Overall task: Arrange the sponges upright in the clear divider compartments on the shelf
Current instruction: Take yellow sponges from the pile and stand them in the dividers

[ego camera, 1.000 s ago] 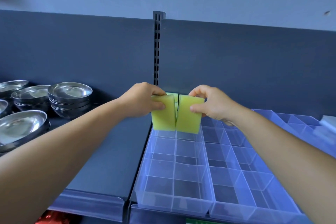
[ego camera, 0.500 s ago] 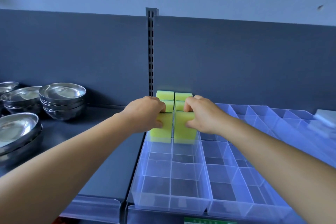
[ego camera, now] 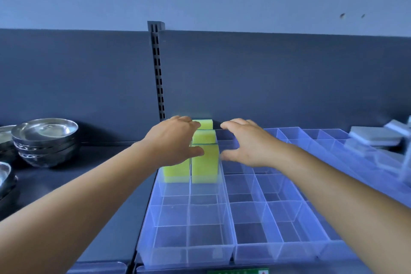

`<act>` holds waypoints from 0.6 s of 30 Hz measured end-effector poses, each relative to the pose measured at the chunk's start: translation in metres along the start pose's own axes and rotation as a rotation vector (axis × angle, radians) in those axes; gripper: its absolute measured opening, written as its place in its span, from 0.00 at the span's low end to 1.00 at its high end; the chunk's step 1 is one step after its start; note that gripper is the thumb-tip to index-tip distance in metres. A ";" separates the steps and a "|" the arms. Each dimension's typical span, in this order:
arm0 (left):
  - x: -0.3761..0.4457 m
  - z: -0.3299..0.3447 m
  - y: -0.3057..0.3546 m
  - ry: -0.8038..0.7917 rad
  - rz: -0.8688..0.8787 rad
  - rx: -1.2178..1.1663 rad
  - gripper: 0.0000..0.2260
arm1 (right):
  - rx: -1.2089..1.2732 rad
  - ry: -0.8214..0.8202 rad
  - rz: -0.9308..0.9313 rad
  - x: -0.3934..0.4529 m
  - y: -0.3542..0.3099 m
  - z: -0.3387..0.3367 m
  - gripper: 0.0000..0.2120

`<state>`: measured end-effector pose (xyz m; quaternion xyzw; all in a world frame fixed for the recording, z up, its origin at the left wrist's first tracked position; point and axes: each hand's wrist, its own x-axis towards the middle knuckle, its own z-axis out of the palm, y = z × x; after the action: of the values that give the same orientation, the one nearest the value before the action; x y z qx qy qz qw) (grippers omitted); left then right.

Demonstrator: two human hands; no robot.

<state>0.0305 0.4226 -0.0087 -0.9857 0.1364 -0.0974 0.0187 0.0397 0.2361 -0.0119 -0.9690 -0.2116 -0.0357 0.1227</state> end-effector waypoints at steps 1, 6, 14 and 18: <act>0.004 -0.001 0.008 0.014 0.022 0.004 0.27 | -0.015 -0.003 0.015 -0.005 0.005 -0.004 0.34; 0.021 -0.004 0.055 0.042 0.115 -0.022 0.25 | -0.056 0.006 0.090 -0.036 0.041 -0.022 0.34; 0.049 -0.005 0.151 0.035 0.248 -0.066 0.25 | -0.094 0.036 0.250 -0.094 0.124 -0.043 0.33; 0.059 -0.003 0.207 0.030 0.312 -0.099 0.25 | -0.115 0.033 0.312 -0.127 0.168 -0.055 0.32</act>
<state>0.0309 0.2068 -0.0074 -0.9506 0.2929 -0.1013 -0.0172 -0.0067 0.0235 -0.0114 -0.9948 -0.0542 -0.0439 0.0747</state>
